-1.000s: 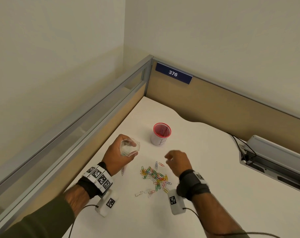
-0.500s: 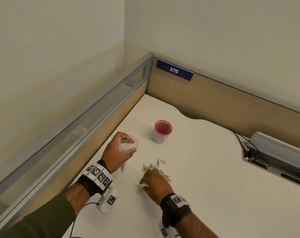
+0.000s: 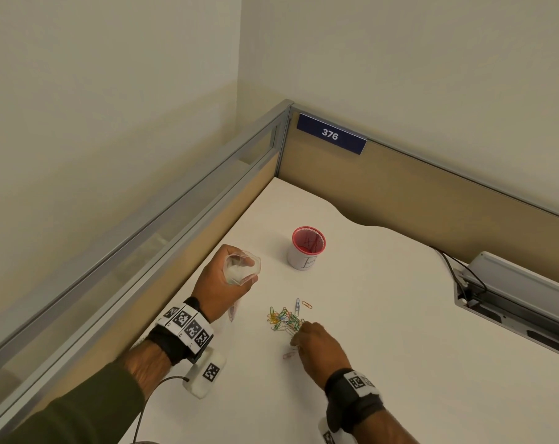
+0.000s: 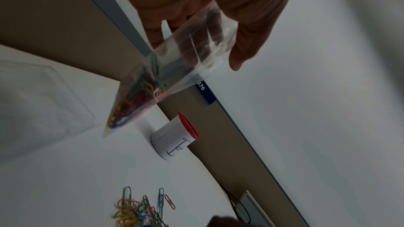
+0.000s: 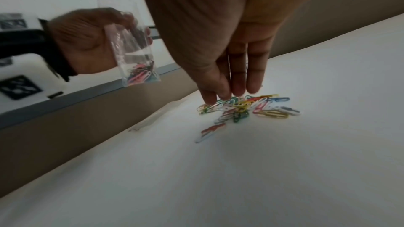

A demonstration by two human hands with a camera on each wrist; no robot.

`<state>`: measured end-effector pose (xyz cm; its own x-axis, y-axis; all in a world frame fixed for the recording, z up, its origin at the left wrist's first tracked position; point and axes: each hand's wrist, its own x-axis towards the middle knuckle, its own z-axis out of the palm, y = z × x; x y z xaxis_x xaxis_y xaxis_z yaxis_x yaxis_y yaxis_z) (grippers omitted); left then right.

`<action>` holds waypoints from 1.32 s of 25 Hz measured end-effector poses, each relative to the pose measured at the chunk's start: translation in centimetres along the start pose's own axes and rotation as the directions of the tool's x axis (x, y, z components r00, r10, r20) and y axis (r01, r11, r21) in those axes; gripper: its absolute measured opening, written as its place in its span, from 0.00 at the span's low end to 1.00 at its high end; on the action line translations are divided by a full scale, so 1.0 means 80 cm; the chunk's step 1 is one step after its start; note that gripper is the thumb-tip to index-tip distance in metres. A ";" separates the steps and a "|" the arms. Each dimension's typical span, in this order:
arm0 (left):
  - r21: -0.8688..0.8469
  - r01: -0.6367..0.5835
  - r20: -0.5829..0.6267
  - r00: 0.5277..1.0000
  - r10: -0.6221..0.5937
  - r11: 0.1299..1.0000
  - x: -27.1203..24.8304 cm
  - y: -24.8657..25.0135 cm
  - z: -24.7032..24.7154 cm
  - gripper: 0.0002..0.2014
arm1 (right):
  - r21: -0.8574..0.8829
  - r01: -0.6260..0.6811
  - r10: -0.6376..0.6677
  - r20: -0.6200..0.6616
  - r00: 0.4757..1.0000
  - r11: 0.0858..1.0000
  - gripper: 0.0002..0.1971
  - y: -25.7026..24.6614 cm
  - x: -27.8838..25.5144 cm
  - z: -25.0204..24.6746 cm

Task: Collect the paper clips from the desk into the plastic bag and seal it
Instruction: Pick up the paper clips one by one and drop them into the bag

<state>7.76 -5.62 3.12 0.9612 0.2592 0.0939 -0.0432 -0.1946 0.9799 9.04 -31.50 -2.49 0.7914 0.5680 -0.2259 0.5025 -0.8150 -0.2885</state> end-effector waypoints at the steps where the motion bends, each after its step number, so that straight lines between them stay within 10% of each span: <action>1: -0.003 0.000 -0.001 1.000 0.000 1.000 -0.001 0.000 0.002 0.22 | 0.012 0.001 -0.002 0.045 0.999 1.000 0.15 0.000 -0.005 0.003; 5: -0.014 -0.008 0.011 1.000 0.008 1.000 -0.001 -0.002 0.007 0.24 | 0.032 0.015 -0.022 0.220 0.975 0.999 0.15 -0.020 -0.011 0.024; 13: -0.002 -0.012 0.009 1.000 0.012 1.000 0.003 0.001 0.001 0.24 | 0.121 -0.265 0.270 -0.028 0.963 0.957 0.12 0.023 0.016 -0.011; 18: 0.017 -0.006 0.006 1.000 0.006 1.000 0.006 0.001 0.003 0.22 | 0.083 -0.421 0.411 0.113 0.905 0.903 0.34 0.034 0.009 0.000; 33: 0.005 -0.008 0.016 1.000 0.008 1.000 0.004 0.001 0.008 0.24 | 0.019 -0.363 0.363 0.031 0.931 0.931 0.10 0.023 0.045 0.000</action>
<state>8.28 -6.17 3.13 0.9652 0.2420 0.0989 -0.0497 -0.2012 0.9783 12.79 -30.93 -3.83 0.9087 0.2370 -0.3437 0.1739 -0.9633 -0.2045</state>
